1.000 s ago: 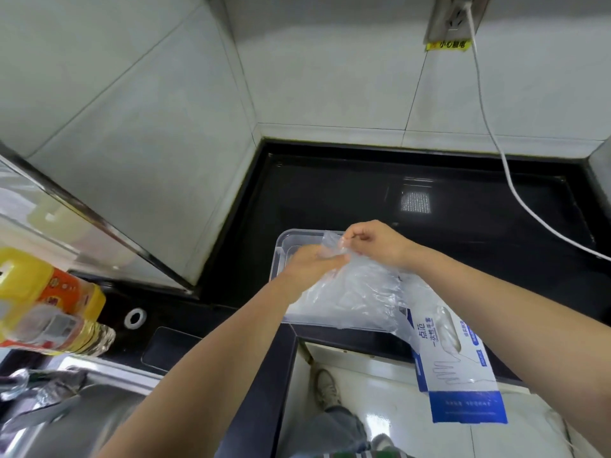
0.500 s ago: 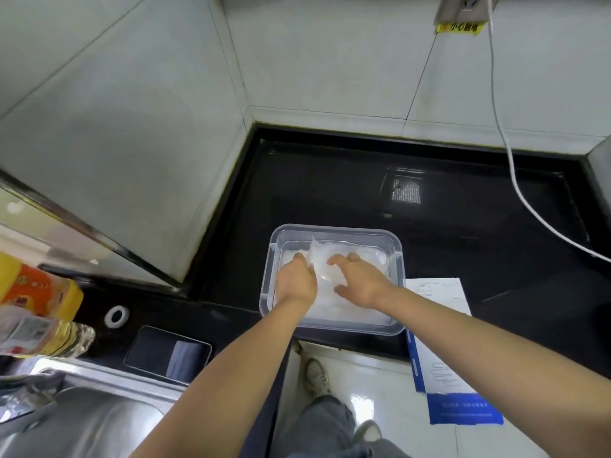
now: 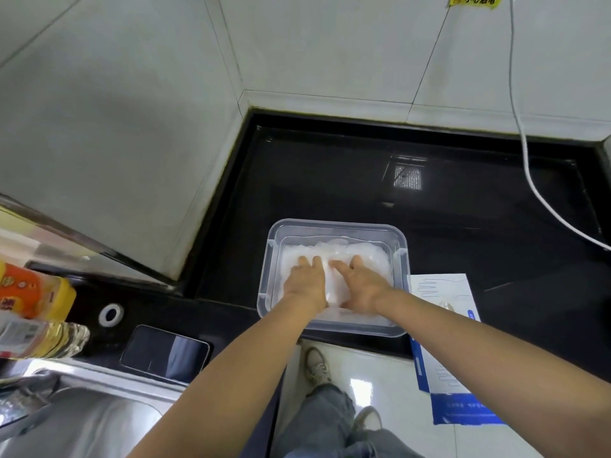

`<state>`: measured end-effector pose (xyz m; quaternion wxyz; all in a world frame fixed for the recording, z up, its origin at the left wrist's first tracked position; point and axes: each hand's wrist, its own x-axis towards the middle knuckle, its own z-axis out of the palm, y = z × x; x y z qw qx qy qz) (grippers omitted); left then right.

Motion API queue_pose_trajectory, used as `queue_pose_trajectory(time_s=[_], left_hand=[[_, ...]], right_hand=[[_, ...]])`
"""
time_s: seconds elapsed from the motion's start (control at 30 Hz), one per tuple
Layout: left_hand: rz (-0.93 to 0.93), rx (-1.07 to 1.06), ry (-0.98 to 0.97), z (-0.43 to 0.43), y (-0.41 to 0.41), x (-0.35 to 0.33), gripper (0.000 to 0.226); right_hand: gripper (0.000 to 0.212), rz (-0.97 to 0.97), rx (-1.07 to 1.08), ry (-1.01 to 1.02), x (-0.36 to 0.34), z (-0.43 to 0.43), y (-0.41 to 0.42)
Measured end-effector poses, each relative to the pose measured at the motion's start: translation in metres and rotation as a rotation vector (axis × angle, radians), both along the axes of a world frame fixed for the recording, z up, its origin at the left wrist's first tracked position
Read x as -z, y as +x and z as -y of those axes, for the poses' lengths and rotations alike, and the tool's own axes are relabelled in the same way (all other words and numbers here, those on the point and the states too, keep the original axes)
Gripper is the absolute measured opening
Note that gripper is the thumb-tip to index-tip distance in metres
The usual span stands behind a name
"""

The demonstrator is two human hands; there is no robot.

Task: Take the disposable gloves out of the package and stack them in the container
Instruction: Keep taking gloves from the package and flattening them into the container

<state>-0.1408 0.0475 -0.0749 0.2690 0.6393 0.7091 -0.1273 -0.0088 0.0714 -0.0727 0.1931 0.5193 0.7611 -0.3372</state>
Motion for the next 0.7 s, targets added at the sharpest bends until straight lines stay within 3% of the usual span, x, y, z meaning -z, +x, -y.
queue_pose_trajectory(time_s=[0.13, 0.33, 0.53, 0.6, 0.7], left_hand=[[-0.003, 0.021, -0.034, 0.003, -0.013, 0.013, 0.094], [-0.066, 0.036, -0.069, 0.001, -0.014, 0.019, 0.096], [-0.071, 0.091, -0.136, 0.001, -0.013, 0.002, 0.084], [-0.065, 0.073, -0.125, 0.003, -0.008, -0.014, 0.069], [-0.074, -0.004, 0.134, 0.006, 0.006, -0.039, 0.045]], right_hand=[[0.105, 0.099, -0.031, -0.041, -0.003, -0.003, 0.004], [0.100, 0.043, 0.060, -0.103, 0.006, -0.001, 0.000], [0.096, 0.021, 0.027, -0.124, -0.008, -0.001, 0.003], [0.087, -0.033, 0.045, -0.048, -0.020, 0.001, 0.009], [0.053, -0.251, 0.139, 0.233, -0.041, 0.002, 0.023]])
